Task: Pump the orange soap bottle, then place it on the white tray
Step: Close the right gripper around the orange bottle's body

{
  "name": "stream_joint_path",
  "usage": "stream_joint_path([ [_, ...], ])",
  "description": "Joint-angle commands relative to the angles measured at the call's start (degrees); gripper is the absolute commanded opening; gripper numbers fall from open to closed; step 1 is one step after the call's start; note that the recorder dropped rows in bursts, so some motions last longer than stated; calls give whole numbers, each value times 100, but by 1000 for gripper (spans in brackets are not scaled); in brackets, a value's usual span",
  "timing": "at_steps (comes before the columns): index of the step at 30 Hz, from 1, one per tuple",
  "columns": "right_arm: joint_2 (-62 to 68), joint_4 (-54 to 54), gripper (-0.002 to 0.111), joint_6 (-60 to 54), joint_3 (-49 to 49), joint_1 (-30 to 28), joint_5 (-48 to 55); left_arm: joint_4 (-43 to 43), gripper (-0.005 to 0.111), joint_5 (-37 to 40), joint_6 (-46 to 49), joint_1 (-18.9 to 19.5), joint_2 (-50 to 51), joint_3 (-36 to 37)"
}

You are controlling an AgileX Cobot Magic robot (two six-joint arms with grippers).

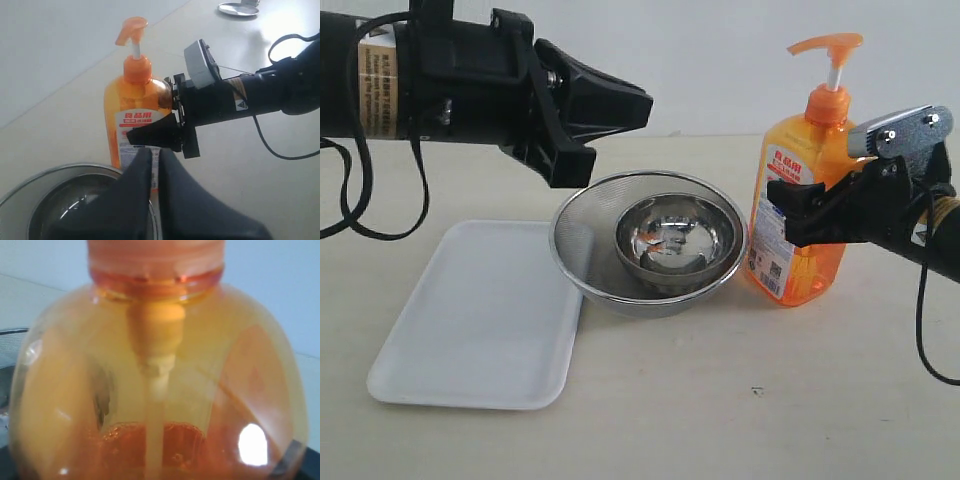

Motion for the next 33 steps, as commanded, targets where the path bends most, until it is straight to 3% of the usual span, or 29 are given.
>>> stream_joint_path([
  [1,23,451,0,-372,80,137,36,6,5,54,-56,9,-191,183],
  [6,12,714,0,-389,106,137,259,30,5,44,-56,9,-204,237],
  [14,12,1469,0,-746,773,148,-1148,-53,5,44,-10,9,-204,280],
  [21,12,1613,1,-739,814,148,-1055,-117,5,-175,-9,9,-204,280],
  [24,12,1603,18,-639,814,148,-1055,-148,5,-290,-9,9,-204,280],
  [29,12,1603,79,-451,814,148,-1007,-148,5,-254,-9,9,-204,280],
  [31,12,1603,88,-451,814,148,-939,-148,5,-242,-37,9,-204,280],
  [33,12,1657,85,-473,786,148,-762,-148,5,-261,-37,9,-204,280],
])
